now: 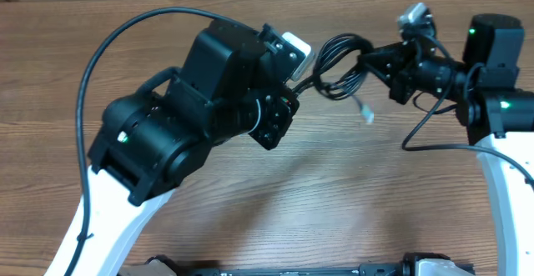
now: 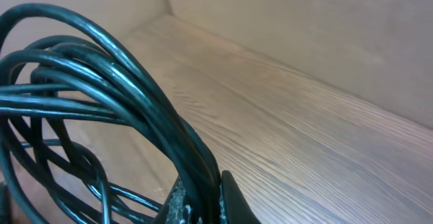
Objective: Untangle cables
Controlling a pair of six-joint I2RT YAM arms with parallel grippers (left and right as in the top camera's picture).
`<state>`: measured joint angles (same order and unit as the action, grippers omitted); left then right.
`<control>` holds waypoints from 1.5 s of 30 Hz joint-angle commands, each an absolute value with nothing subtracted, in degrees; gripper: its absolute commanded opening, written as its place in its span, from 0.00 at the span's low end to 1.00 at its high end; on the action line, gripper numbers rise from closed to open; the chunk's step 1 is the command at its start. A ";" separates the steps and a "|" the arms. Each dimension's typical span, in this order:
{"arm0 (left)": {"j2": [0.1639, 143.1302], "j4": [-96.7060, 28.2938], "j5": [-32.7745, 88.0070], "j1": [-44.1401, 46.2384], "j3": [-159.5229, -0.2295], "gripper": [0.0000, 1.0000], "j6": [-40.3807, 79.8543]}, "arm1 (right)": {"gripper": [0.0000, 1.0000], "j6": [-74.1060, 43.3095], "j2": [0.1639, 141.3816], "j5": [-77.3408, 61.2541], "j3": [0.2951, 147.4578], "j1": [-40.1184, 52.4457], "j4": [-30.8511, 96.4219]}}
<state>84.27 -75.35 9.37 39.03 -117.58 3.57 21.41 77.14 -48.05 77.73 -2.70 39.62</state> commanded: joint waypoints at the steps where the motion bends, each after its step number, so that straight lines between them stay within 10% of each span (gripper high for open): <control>1: 77.03 -77.41 6.02 39.40 -119.15 0.04 5.06 | 0.04 15.99 80.18 -38.54 79.20 -8.49 38.13; 17: 73.38 -80.16 0.91 39.40 -119.13 0.08 6.46 | 0.04 12.21 80.93 -58.26 79.22 -11.66 36.97; 24: 77.19 -79.02 -2.17 39.40 -119.13 0.57 4.62 | 0.04 16.25 80.90 -60.99 79.22 -5.08 44.66; 45: 83.88 -79.24 -1.67 39.40 -119.09 0.68 1.67 | 0.04 13.47 77.38 -53.28 83.59 17.72 46.37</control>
